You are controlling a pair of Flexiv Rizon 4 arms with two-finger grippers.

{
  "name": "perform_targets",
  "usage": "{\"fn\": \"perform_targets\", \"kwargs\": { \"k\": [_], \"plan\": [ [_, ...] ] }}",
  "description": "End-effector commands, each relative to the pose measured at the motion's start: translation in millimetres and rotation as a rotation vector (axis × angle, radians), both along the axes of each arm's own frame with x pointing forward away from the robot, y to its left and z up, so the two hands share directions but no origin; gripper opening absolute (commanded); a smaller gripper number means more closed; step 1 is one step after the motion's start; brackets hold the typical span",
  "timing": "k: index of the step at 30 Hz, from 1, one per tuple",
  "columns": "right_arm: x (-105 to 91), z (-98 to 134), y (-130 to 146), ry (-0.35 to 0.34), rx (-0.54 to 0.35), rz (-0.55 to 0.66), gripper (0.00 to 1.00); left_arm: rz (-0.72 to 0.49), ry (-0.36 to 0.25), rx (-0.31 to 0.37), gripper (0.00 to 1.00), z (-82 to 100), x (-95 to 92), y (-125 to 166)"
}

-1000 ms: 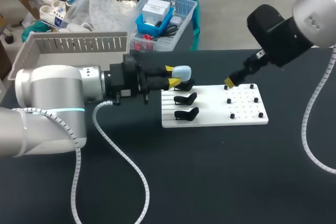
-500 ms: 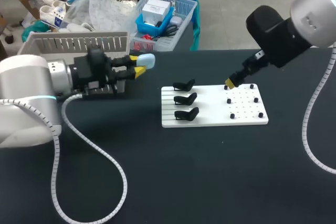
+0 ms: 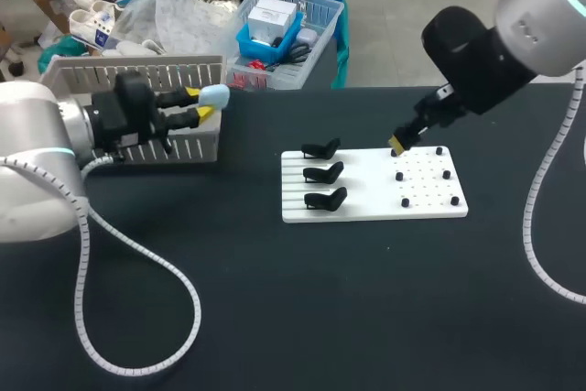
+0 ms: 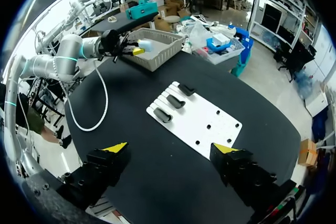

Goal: Pick up each earbud case from the left stands, insert the matching earbuds, close the lid, and place the case in the box.

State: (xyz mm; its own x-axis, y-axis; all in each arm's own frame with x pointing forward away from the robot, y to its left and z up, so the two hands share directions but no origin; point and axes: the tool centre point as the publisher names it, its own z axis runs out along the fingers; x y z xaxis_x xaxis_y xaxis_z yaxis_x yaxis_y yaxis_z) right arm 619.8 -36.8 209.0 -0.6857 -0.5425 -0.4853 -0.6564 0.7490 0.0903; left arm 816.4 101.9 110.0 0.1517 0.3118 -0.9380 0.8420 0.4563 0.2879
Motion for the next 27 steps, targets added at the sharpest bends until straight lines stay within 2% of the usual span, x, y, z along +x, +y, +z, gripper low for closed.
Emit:
{"fn": "perform_targets", "kwargs": {
  "k": [1,6,14,17,19,22,24,27],
  "plan": [
    [-0.5,0.6,3.6,-0.003,-0.006,-0.017,1.00,0.024,0.002,0.012,0.00,-6.4,20.1,7.4],
    [0.8,-1.6,1.2,-0.018,0.022,-0.032,1.00,0.066,-0.007,-0.001,0.00,-4.6,31.5,24.8],
    [1.9,-3.4,-11.6,-0.051,0.093,-0.021,1.00,0.118,0.006,0.015,0.00,-3.8,33.0,50.3],
    [3.6,-3.0,-14.1,-0.051,0.089,-0.028,1.00,0.148,0.013,-0.012,0.00,-8.7,33.4,58.0],
    [4.5,-1.9,-14.6,-0.050,0.089,-0.032,1.00,0.150,0.020,-0.008,0.00,-11.8,35.9,60.7],
    [5.2,0.3,-13.4,-0.051,0.080,-0.034,1.00,0.151,0.056,-0.016,0.00,-21.2,40.2,61.9],
    [6.5,1.3,-12.9,-0.050,0.083,-0.040,1.00,0.161,0.083,0.002,0.00,-30.5,41.5,62.4],
    [6.9,2.8,-10.8,-0.048,0.074,-0.041,1.00,0.173,0.089,-0.012,0.00,-38.0,41.8,63.1]
  ]
}}
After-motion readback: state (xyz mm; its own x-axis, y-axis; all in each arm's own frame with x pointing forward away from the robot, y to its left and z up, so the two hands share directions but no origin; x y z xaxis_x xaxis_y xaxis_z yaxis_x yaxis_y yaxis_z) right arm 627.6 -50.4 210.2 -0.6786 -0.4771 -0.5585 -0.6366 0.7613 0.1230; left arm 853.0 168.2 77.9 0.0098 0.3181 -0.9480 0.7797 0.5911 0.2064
